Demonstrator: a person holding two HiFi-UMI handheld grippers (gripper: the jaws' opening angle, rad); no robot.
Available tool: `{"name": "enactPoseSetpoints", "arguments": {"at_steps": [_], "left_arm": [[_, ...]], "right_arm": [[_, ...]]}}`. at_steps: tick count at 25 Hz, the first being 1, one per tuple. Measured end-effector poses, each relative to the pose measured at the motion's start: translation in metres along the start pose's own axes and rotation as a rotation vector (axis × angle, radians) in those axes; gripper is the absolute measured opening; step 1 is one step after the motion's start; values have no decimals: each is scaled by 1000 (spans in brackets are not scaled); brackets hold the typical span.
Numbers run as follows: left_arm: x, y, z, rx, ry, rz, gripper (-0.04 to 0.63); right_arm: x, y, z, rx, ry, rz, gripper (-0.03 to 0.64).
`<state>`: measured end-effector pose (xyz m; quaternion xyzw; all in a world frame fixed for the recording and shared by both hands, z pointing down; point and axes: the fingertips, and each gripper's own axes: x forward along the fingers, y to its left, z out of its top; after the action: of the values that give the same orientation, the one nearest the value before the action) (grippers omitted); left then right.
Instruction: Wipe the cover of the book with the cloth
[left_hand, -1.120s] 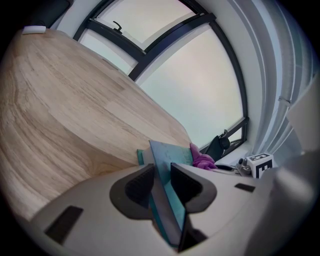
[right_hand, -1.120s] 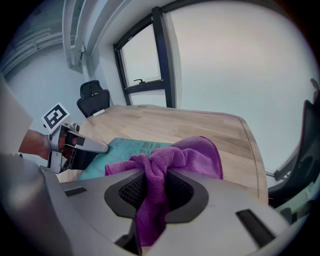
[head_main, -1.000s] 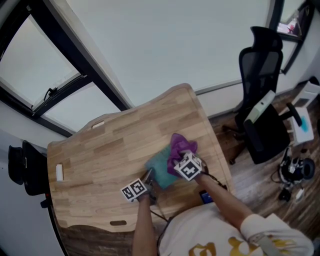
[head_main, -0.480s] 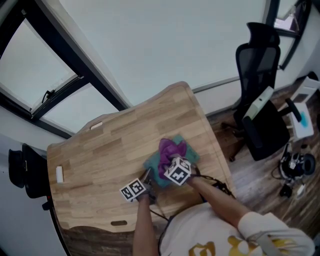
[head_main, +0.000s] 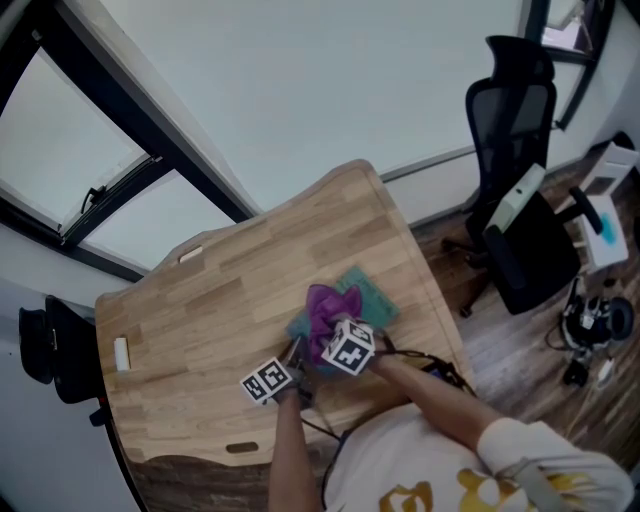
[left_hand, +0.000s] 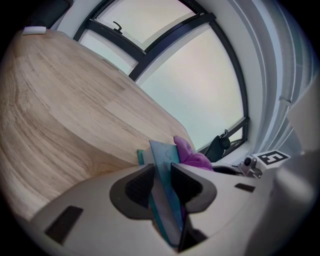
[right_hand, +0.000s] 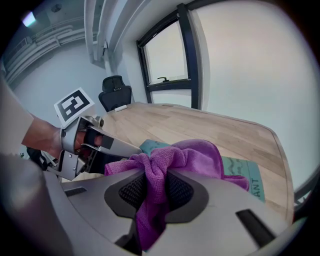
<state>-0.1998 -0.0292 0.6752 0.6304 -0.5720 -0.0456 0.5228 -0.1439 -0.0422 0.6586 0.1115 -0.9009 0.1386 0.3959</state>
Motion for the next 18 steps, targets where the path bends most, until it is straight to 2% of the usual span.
{"name": "enactPoseSetpoints", "arguments": {"at_steps": [10, 18], "left_arm": [[0, 1, 0, -2, 2, 0, 109], [0, -1, 0, 0, 1, -1, 109]], "right_arm": [[7, 23, 6, -60, 9, 52, 75], [8, 23, 2, -57, 17, 56, 75]]}}
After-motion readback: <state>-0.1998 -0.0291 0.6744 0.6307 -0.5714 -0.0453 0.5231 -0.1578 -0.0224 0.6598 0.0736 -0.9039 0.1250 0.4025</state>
